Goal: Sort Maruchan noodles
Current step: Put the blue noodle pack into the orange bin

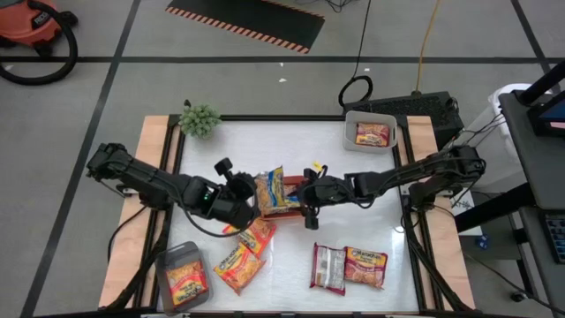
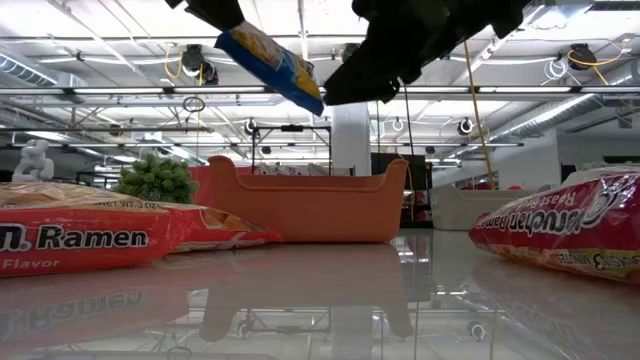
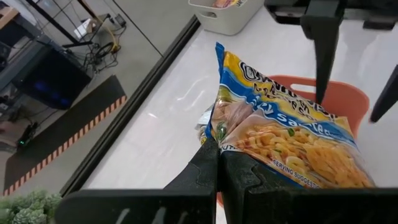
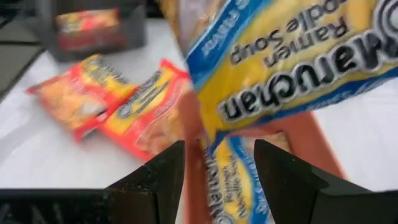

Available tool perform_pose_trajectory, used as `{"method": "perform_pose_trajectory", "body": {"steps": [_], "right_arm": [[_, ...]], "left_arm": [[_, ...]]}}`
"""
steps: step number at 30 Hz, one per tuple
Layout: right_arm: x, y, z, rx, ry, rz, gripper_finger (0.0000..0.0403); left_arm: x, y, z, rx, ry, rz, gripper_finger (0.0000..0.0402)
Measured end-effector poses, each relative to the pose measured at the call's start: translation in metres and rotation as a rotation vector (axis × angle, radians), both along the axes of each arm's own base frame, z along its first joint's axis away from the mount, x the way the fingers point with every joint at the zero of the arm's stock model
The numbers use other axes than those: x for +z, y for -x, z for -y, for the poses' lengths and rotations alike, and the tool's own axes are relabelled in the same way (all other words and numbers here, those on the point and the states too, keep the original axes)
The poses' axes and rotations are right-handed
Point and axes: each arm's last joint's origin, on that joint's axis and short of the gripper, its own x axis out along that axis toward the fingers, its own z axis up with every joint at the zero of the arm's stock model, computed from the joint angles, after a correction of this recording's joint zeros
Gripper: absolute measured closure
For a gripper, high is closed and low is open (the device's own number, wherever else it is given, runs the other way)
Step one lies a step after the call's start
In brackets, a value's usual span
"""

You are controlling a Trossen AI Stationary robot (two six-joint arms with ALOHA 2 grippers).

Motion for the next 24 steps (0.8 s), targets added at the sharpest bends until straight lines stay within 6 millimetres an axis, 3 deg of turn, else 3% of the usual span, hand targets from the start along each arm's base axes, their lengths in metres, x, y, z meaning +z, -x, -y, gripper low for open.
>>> {"method": "perform_pose_trajectory", "body": {"steps": [5,12,24], "right_arm": [[-0.016,-0.008,-0.001,0.01,-0.006,-0.03,0.0216],[-0.017,-0.015,0.002,-0.09,0.04,0.039,0.0233],[-0.016,-0.014,0.009,-0.116,0.197,0.025,0.0368]], "left_arm": [[0.0,-0.002,-0.006,0.02,0.001,0.004,0.0398],[0.0,-0.002,-0.007,0.028,0.004,0.006,0.0398],[-0.003,0.004,0.0,-0.012,0.053,-0.046,0.0398]]}}
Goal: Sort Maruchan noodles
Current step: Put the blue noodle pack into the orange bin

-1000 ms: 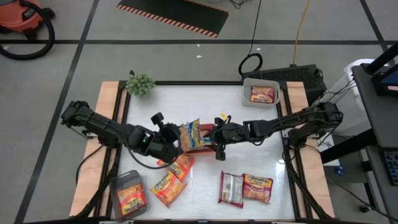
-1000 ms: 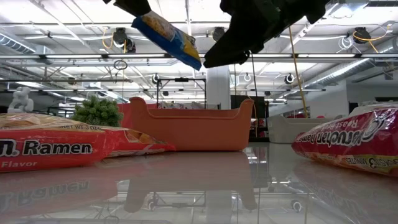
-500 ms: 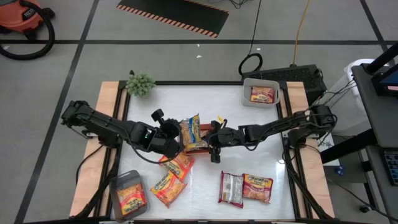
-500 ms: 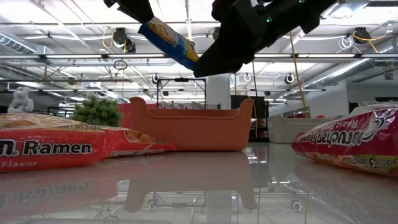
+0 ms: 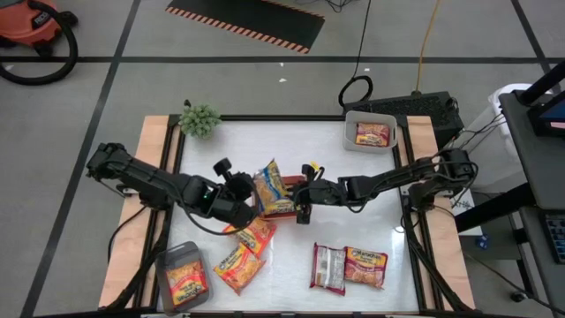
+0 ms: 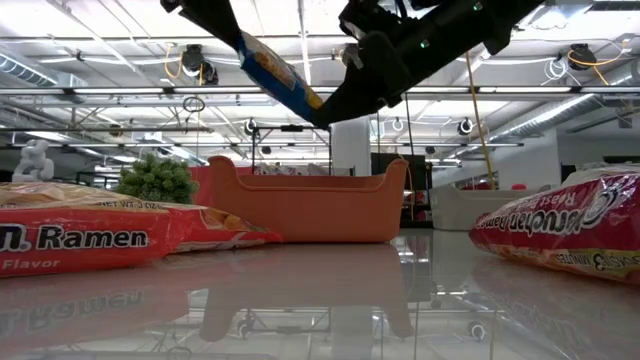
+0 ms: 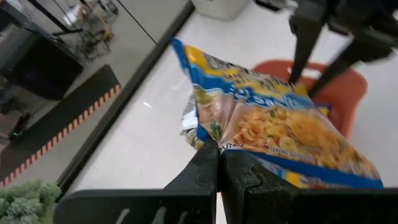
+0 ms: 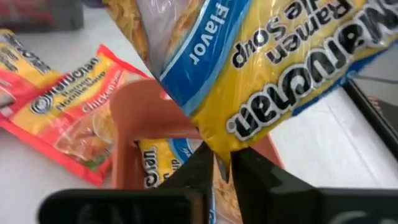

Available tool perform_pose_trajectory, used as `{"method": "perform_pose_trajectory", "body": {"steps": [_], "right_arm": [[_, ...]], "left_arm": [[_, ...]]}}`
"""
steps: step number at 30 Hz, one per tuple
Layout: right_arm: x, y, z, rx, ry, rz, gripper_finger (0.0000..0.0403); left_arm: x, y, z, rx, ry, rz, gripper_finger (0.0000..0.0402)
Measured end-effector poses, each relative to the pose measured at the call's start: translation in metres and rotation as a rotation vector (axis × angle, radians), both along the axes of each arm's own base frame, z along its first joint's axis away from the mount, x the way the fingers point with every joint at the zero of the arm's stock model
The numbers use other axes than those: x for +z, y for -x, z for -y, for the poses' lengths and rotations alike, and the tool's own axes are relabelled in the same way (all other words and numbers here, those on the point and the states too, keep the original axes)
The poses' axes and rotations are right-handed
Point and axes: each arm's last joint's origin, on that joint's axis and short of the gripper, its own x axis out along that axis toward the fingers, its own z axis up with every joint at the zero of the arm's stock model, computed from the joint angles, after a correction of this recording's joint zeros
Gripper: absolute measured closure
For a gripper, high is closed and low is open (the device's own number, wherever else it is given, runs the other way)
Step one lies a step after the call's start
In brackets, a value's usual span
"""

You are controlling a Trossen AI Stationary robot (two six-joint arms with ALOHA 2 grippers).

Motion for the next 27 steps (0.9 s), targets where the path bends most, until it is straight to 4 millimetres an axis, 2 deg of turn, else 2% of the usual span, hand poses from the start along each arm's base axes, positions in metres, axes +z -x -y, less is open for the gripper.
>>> {"method": "perform_pose_trajectory", "body": {"steps": [6,12,17,23,27], "right_arm": [[0.006,0.003,0.012,-0.028,0.027,-0.005,0.0397],[0.017,0.005,0.026,-0.082,0.044,0.041,0.0399],[0.018,0.005,0.034,-0.078,0.081,0.032,0.04],[0.019,0.011,0.039,-0.052,0.143,-0.033,0.04],[0.027,0.02,0.04,0.005,0.175,-0.075,0.0399]], "left_arm": [[-0.002,0.005,0.008,-0.013,0.057,-0.014,0.0398],[-0.004,0.006,0.015,-0.037,0.114,-0.018,0.0398],[-0.016,0.006,0.016,-0.043,0.138,-0.022,0.0398],[-0.027,0.007,0.016,-0.046,0.173,-0.048,0.0398],[-0.031,0.007,0.017,-0.048,0.198,-0.055,0.0398]]}}
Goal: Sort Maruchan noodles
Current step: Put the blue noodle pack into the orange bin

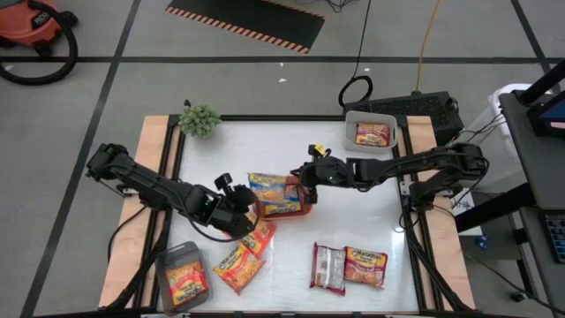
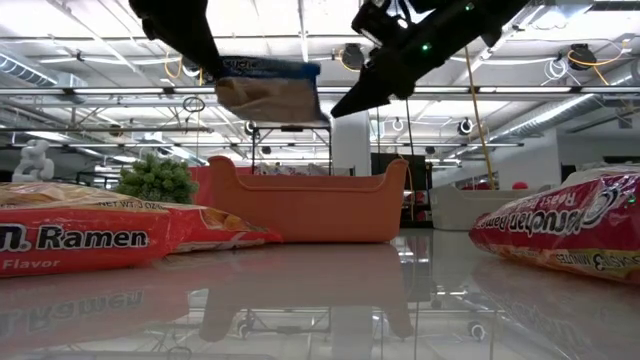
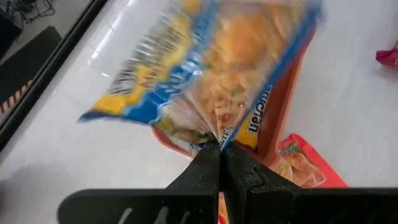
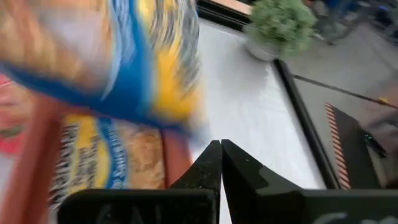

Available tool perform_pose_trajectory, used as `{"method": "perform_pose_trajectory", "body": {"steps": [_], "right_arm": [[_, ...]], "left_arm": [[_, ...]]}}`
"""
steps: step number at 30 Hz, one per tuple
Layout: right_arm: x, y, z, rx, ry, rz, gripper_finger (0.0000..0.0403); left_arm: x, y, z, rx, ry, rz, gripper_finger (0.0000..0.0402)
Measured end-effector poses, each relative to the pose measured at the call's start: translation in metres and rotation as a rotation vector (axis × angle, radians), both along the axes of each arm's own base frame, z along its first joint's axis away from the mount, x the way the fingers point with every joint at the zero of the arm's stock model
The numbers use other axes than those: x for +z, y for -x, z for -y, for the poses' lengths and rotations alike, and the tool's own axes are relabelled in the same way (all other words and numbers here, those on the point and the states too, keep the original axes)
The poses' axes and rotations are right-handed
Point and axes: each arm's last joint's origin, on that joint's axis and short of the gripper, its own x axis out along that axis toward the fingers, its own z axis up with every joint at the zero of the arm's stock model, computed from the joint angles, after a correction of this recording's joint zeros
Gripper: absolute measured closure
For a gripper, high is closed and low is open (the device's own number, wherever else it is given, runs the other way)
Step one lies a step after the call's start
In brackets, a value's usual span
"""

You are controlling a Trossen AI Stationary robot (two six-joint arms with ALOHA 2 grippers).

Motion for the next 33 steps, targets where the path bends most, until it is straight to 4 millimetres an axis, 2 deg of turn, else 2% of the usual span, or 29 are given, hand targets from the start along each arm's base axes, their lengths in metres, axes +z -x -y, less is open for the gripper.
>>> {"method": "perform_pose_trajectory", "body": {"steps": [4,12,16,20,27,30,33], "right_arm": [[0.004,0.007,0.001,0.109,-0.066,-0.035,0.0399],[0.004,0.008,0.003,0.1,-0.1,-0.037,0.0399],[0.003,0.008,-0.001,0.196,-0.24,-0.036,0.0394],[-0.001,0.011,-0.004,0.232,-0.34,-0.081,0.0363],[-0.012,0.018,-0.014,0.208,-0.513,-0.204,0.0278],[-0.014,0.017,-0.018,0.205,-0.498,-0.219,0.025],[-0.012,0.011,-0.02,0.19,-0.396,-0.155,0.0235]], "left_arm": [[-0.006,-0.007,0.003,-0.034,0.005,0.038,0.0398],[-0.024,-0.015,-0.001,-0.082,0.027,0.075,0.0398],[-0.024,-0.018,-0.01,-0.049,0.014,0.085,0.0398],[-0.022,-0.023,-0.016,-0.042,-0.009,0.117,0.0398],[-0.021,-0.027,-0.029,0.027,-0.03,0.135,0.0398],[-0.021,-0.028,-0.034,0.048,-0.029,0.139,0.0398],[-0.021,-0.029,-0.037,0.065,-0.023,0.143,0.0398]]}}
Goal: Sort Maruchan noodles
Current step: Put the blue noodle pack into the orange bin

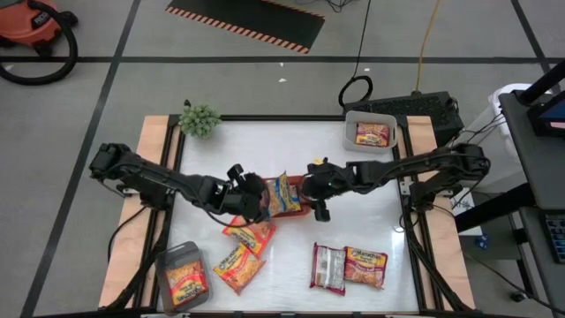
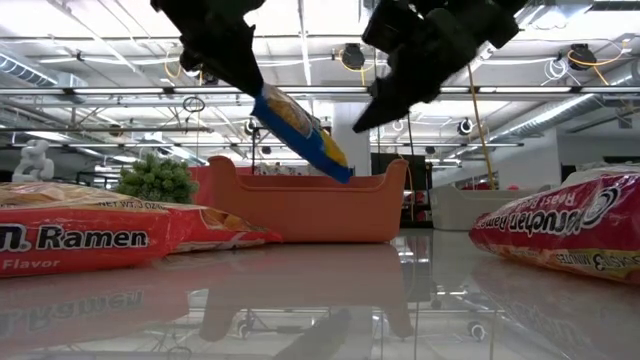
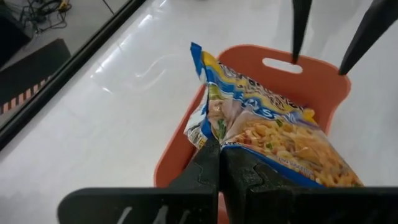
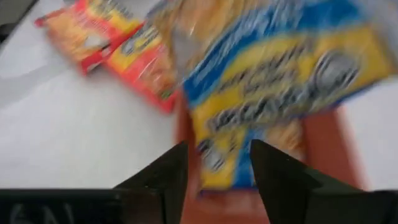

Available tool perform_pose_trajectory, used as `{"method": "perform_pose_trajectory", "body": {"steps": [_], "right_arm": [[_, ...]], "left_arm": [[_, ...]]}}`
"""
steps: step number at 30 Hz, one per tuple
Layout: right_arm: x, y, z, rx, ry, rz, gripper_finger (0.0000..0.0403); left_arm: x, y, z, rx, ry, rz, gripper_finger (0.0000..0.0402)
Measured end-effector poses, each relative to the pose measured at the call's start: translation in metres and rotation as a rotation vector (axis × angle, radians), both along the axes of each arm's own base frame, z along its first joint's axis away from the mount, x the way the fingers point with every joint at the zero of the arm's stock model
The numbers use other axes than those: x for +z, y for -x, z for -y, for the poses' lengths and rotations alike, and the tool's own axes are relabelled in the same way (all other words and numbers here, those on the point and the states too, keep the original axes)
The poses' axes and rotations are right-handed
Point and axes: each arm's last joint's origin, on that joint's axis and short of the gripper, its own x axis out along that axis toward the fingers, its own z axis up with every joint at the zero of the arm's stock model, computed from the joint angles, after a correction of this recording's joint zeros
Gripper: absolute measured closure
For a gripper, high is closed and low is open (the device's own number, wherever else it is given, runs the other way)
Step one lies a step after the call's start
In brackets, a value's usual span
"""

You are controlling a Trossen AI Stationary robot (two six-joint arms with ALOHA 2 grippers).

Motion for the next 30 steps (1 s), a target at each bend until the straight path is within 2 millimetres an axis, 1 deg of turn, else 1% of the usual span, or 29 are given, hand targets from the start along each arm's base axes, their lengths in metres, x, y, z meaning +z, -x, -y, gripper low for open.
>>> {"method": "perform_pose_trajectory", "body": {"steps": [2,5,8,10,14,19,23,28,30], "right_arm": [[0.004,-0.004,-0.001,-0.01,0.048,0.062,0.0233],[0.012,-0.009,-0.005,0.021,0.067,0.157,0.0239],[0.015,-0.011,-0.012,0.099,0.018,0.207,0.0256],[0.012,-0.014,-0.016,0.174,-0.029,0.22,0.0268],[-0.003,-0.018,-0.02,0.197,-0.042,0.158,0.0291],[-0.019,-0.023,-0.016,0.191,-0.035,0.09,0.0311],[-0.029,-0.025,-0.011,0.182,-0.024,0.057,0.0321],[-0.044,-0.03,-0.009,0.199,0.013,0.023,0.0325],[-0.047,-0.031,-0.008,0.171,0.056,0.014,0.0325]], "left_arm": [[0.0,-0.001,-0.003,0.013,0.005,0.005,0.0398],[0.0,-0.001,-0.006,0.035,0.013,0.011,0.0398],[0.0,-0.002,-0.009,0.062,0.029,0.023,0.0398],[-0.003,-0.004,-0.011,0.084,0.041,0.027,0.0398],[-0.011,-0.008,-0.01,0.097,0.054,0.009,0.0398],[-0.016,-0.01,-0.009,0.098,0.053,-0.009,0.0398],[-0.015,-0.01,-0.009,0.095,0.051,-0.008,0.0398],[-0.005,-0.011,-0.015,0.101,0.049,0.04,0.0398],[-0.003,-0.009,-0.017,0.095,0.04,0.033,0.0398]]}}
